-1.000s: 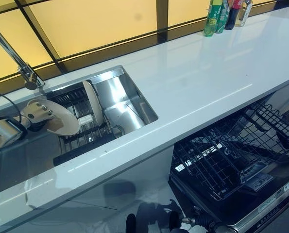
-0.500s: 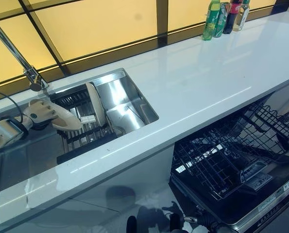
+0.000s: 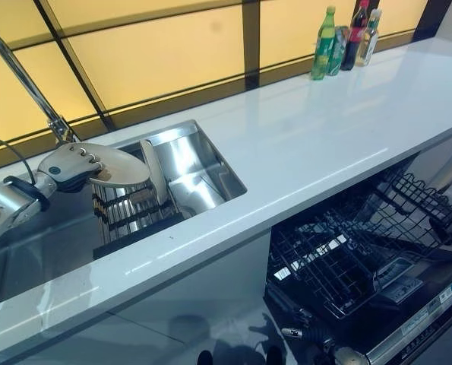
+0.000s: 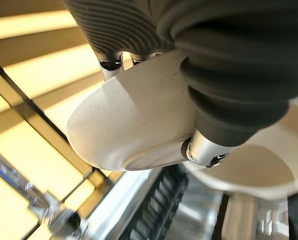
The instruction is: Pick up plates and place into dishwasher.
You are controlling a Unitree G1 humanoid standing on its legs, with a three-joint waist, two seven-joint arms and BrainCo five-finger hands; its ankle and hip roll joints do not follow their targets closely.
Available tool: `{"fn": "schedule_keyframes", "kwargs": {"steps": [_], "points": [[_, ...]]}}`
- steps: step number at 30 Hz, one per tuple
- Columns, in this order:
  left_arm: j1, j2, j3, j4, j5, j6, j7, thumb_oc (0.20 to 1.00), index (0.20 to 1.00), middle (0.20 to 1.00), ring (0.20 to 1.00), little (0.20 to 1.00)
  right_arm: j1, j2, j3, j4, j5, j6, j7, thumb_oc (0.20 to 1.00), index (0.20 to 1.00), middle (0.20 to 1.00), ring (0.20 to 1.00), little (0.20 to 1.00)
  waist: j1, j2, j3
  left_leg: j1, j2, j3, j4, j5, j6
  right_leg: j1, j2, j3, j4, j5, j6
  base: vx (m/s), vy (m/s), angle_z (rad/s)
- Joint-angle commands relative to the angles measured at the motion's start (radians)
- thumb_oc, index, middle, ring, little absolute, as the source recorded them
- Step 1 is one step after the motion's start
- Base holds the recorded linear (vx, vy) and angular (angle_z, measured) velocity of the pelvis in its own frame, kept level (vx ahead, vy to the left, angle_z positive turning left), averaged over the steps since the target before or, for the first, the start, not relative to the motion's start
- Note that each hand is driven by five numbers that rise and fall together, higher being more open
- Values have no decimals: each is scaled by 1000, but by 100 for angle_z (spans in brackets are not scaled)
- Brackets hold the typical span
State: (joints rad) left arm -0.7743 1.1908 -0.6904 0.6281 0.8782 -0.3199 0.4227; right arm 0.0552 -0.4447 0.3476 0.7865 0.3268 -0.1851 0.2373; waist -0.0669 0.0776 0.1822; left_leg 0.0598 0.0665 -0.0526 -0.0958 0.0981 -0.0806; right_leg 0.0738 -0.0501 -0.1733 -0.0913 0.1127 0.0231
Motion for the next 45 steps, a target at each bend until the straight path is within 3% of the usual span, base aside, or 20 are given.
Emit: {"fn": "schedule_keyframes", "kwargs": {"steps": [1, 7, 12, 18, 23, 26, 29, 33, 38, 45], "points": [[37, 61, 155, -26, -80, 31, 68, 200, 200, 200, 200, 200, 12, 1, -7, -124, 67, -67, 42, 1000, 1000, 1000, 1000, 1000, 1, -14, -30, 35, -87, 77, 8, -86, 54, 13, -52, 53, 4, -43, 95, 21, -50, 0], [178, 70, 259, -109, -83, 39, 41, 200, 200, 200, 200, 200, 27, -38, 0, -354, 86, -188, 126, 1000, 1000, 1000, 1000, 1000, 2, -13, -48, 56, -85, 77, 8, -96, 55, 34, -52, 50, 4, -50, 95, 17, -50, 0], [290, 89, 333, -158, -114, 69, 49, 200, 200, 200, 200, 200, 20, -113, -46, -561, 122, -282, 93, 1000, 1000, 1000, 1000, 1000, 0, -17, -55, 67, -83, 78, 8, -99, 58, 43, -51, 53, 4, -52, 96, 5, -46, 0], [436, 89, 479, -222, -144, 75, 125, 200, 200, 200, 200, 200, -26, -218, -248, -822, 291, -317, 130, 1000, 1000, 1000, 1000, 1000, 0, -23, -63, 76, -82, 81, 8, -102, 63, 50, -52, 57, 4, -53, 97, 2, -13, -4], [450, 64, 537, -277, -155, 14, 155, 200, 200, 200, 200, 200, -113, -258, -354, -934, 378, -334, 123, 1000, 1000, 1000, 1000, 1000, 16, -28, -78, 77, -82, 76, 8, -106, 65, 53, -53, 56, 4, -57, 95, 1, -2, -1], [422, 46, 536, -317, -216, -43, 146, 200, 200, 200, 200, 200, -157, -284, -373, -971, 367, -370, 121, 1000, 1000, 1000, 1000, 1000, 25, -32, -87, 75, -82, 72, 8, -107, 64, 53, -55, 52, 4, -59, 96, 0, 0, 0], [349, 10, 499, -378, -317, -107, 72, 200, 200, 200, 200, 200, -249, -344, -357, -987, 257, -383, 73, 1000, 1000, 1000, 1000, 1000, 43, -44, -102, 72, -82, 63, 8, -108, 63, 55, -57, 45, 4, -62, 96, 8, -21, 0], [244, -43, 422, -450, -417, -148, -21, 200, 200, 200, 200, 200, -410, -425, -260, -970, 130, -296, 27, 1000, 1000, 1000, 1000, 1000, 66, -62, -115, 69, -82, 50, 8, -106, 60, 57, -58, 34, 4, -63, 93, 10, -38, 3], [119, -74, 316, -533, -535, -147, -103, 200, 200, 200, 200, 200, -580, -504, -99, -908, 60, -201, 19, 1000, 1000, 1000, 1000, 1000, 87, -80, -128, 65, -79, 41, 8, -101, 57, 60, -59, 18, 4, -61, 92, 3, -32, 5], [-9, -150, 206, -542, -654, -158, -176, 200, 200, 200, 200, 200, -759, -479, 72, -756, -47, -160, -48, 1000, 1000, 1000, 1000, 1000, 107, -90, -136, 66, -79, 27, 8, -101, 55, 65, -59, 7, 4, -62, 89, -5, -27, 4]]}}
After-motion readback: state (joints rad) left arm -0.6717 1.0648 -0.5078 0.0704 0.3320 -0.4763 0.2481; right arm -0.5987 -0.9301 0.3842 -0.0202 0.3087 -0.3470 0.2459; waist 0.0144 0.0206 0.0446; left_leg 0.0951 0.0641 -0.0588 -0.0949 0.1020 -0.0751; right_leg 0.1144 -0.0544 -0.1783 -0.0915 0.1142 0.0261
